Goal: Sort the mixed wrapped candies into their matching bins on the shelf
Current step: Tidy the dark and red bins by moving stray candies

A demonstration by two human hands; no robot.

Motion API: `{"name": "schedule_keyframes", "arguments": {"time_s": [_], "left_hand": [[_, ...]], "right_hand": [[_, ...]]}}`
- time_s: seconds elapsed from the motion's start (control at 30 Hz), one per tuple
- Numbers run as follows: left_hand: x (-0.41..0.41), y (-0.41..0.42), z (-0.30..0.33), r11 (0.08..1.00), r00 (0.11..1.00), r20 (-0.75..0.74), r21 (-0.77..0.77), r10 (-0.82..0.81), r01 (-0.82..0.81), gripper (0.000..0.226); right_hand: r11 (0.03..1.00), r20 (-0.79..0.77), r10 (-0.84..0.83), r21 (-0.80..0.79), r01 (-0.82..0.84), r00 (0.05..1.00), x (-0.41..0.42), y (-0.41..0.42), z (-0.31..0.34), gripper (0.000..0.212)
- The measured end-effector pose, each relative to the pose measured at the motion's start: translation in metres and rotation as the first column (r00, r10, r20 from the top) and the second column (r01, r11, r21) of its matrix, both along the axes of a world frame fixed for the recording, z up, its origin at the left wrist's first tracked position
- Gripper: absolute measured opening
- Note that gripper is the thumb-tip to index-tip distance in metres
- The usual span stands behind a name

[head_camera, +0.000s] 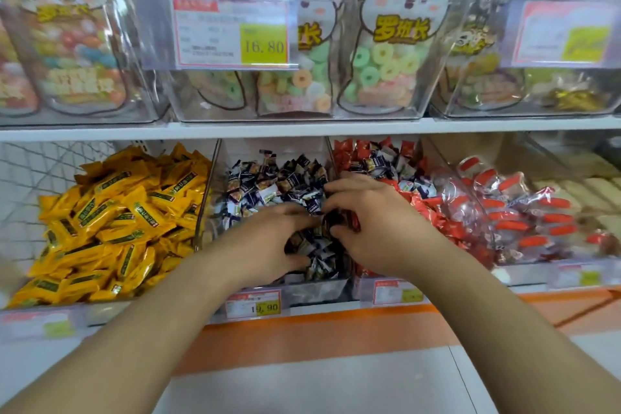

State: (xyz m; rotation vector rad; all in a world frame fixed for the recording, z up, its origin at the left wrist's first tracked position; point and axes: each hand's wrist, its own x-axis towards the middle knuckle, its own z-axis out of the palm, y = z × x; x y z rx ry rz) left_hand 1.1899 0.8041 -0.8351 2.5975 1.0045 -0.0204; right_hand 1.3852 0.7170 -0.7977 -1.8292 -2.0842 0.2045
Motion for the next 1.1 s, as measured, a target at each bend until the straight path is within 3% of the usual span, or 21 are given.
{"name": "schedule_keyframes", "arguments": {"time_s": [0.1,0.27,0.37,0.57,0.73,0.93,1.03,1.1], "left_hand": [[0.01,0.008,-0.019,0.993,0.999,0.025,-0.117,-0.021,0.024,0.08],[0.017,0.015,-0.015,1.0,0.997,-0.071,0.01,-0.007,0.008,0.058],[0.015,0.014,-0.012,0.999,0.999,-0.046,0.035,0.02,-0.019,0.046],[0.007,0.012,0.01,0.957,0.956,0.089,0.055,0.28,-0.285,0.036],[0.004,0.035,0.043,0.906,0.916,0.173,0.164,0.363,-0.39,0.03],[0.005,0.035,0.044,0.936,0.956,-0.014,0.209,0.292,-0.282,0.062],[0.012,0.018,0.033,0.951,0.98,0.017,0.24,0.196,-0.195,0.051],[0.018,0.009,0.023,0.987,0.996,-0.021,0.133,0.089,-0.086,0.056]], "right_hand": [[1.0,0.002,-0.029,-0.002,0.029,1.0,-0.001,0.0,0.002,0.036],[0.999,-0.025,-0.05,-0.012,0.049,0.998,0.0,-0.002,0.001,0.038],[0.999,-0.045,-0.054,-0.008,0.054,0.998,0.0,-0.003,0.003,0.037],[0.999,-0.041,-0.051,-0.02,0.05,0.998,0.0,-0.002,0.006,0.036],[0.999,-0.061,-0.047,-0.03,0.045,0.997,0.001,-0.002,0.008,0.034],[0.999,-0.068,-0.043,-0.031,0.041,0.997,0.004,0.0,0.008,0.032],[0.998,-0.082,-0.047,-0.034,0.044,0.996,0.006,0.0,0.009,0.033],[0.998,-0.09,-0.053,-0.038,0.049,0.995,0.006,0.0,0.009,0.034]]}}
